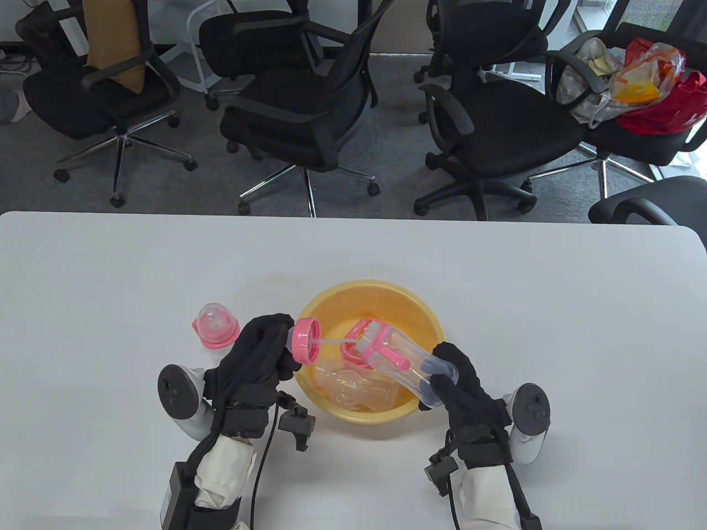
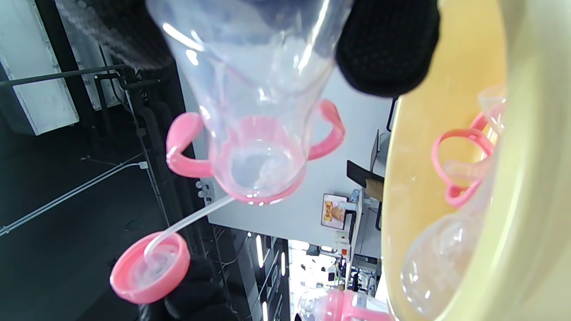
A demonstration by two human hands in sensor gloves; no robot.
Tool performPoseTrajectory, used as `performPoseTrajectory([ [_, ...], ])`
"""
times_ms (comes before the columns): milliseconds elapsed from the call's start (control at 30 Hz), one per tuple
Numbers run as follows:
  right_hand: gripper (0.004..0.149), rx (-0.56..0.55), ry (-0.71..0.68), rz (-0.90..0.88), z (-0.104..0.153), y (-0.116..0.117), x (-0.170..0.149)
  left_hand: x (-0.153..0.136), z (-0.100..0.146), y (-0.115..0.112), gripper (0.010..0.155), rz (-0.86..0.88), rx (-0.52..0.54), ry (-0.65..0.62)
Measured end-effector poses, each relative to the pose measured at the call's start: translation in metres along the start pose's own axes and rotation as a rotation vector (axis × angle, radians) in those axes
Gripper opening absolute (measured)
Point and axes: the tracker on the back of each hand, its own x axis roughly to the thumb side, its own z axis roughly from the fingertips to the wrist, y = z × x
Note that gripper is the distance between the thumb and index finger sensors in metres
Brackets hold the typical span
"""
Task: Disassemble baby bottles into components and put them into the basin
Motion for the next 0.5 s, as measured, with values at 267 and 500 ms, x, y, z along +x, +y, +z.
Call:
performPoseTrajectory([
  [267,0.082,-0.095,0.031,-0.012,0.006,-0.013,-0.006,0.004,-0.006,-0.01,0.041,-0.026,0.009,0.034],
  [500,0.081,-0.135,0.027,-0.084,0.009,-0.023,-0.008,-0.016,-0.007,-0.03,0.04,-0.091,-0.065,0.109],
])
